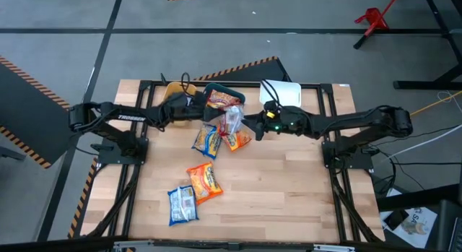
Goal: Sort Maruchan noodles
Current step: Put the red bag into the blue bin
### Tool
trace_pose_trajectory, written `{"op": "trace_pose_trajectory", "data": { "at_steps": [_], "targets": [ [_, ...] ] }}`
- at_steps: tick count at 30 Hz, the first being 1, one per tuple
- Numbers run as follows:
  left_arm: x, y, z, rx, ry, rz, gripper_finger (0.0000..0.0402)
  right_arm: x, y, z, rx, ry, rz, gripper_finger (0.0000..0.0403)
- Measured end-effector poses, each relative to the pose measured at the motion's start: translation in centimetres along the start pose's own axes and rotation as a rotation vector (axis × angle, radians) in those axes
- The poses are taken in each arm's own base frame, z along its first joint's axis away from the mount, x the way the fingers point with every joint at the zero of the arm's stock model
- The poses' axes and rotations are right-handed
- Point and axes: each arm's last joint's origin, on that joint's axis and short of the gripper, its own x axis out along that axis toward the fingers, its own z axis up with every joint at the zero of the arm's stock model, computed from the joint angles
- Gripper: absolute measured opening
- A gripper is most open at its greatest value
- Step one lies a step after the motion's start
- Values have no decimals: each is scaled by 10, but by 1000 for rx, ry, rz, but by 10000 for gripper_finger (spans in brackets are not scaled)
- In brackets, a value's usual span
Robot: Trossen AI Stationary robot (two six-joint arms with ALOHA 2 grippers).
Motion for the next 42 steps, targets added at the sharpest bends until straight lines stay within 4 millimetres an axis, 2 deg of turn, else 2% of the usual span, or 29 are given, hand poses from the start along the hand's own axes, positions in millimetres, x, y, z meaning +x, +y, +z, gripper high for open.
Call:
{"op": "trace_pose_trajectory", "data": {
  "at_steps": [7,16,22,32,35,42],
  "targets": [
    [-3,10,13,-14,-145,113,30,-18,1,8,-19,-10,-77,145],
    [-7,20,27,-167,-435,262,30,-19,0,8,-24,-12,-102,145],
    [0,29,22,-241,-451,271,29,-19,-1,8,-46,-16,-112,145],
    [30,66,2,-343,-451,232,29,-20,-3,6,-55,-8,-147,145],
    [33,73,-1,-330,-435,240,30,-20,-3,6,-55,-8,-147,145],
    [33,74,-2,-241,-403,261,38,-20,-4,5,-58,5,-155,145]
  ]
}}
